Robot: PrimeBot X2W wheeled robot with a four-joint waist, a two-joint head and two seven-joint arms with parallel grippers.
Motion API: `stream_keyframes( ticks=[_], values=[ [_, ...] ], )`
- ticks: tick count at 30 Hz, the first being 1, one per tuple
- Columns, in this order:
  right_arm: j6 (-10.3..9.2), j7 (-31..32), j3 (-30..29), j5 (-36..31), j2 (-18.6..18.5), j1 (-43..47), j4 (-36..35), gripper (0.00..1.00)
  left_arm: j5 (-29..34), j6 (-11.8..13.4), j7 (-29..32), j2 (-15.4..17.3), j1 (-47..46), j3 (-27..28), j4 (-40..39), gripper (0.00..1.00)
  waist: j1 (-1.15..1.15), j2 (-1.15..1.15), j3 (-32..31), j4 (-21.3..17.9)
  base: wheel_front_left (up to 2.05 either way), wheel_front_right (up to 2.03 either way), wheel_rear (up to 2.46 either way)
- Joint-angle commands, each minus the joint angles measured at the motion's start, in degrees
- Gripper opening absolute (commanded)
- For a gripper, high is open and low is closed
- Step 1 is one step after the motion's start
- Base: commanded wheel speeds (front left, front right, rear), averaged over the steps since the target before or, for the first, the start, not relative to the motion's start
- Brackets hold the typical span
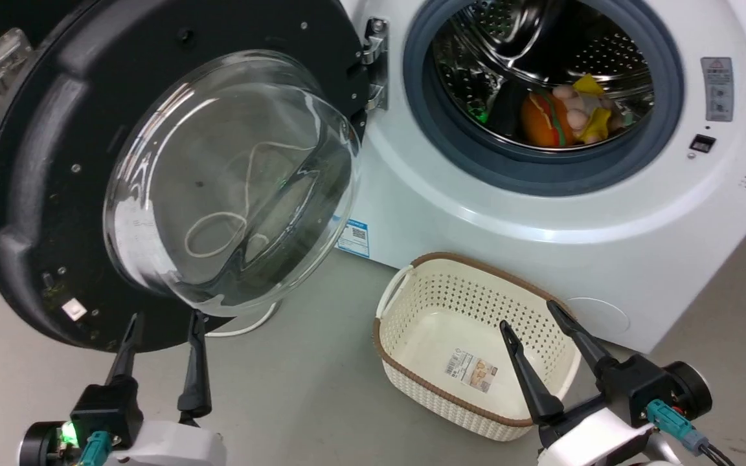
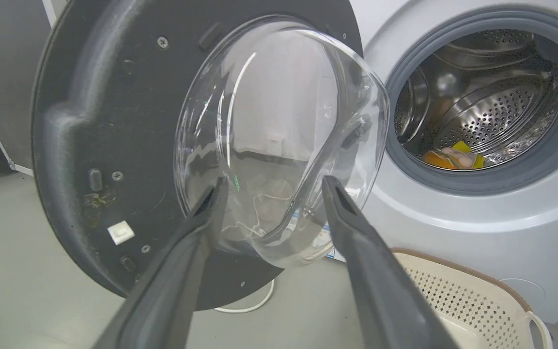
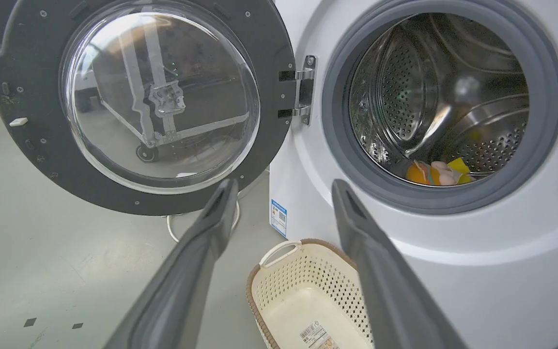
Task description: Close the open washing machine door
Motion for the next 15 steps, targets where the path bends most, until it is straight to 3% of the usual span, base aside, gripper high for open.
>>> stream_keyframes(
  ticks=[1, 2, 4, 15],
  values=[
    [0.03, -0.7, 0.3, 0.4, 0.0, -0.8, 0.1, 1.0, -0.3, -0.2, -0.8, 0.0, 0.7, 0.5, -0.3, 1.0, 0.0, 0.0, 0.0, 0.4, 0.0, 0.0, 0.0],
    [0.03, -0.8, 0.4, 0.4, 0.0, -0.8, 0.1, 1.0, -0.4, -0.3, -0.9, 0.0, 0.8, 0.7, -0.3, 0.95, 0.0, 0.0, 0.1, 0.7, 0.0, 0.0, 0.0],
    [0.03, -1.0, 0.3, 0.3, 0.0, -0.7, 0.1, 1.0, -0.6, -0.3, -1.1, 0.0, 0.9, 0.9, -0.5, 0.0, 0.0, 0.0, 0.1, 1.2, 0.0, 0.0, 0.0],
    [0.03, -2.4, -0.1, -1.1, 0.1, -0.1, -0.5, 1.0, -5.3, -3.3, -2.4, 1.8, -2.5, 6.4, -5.2, 0.0, 0.0, 0.0, 1.7, 4.2, 0.0, 0.0, 0.0]
  ],
)
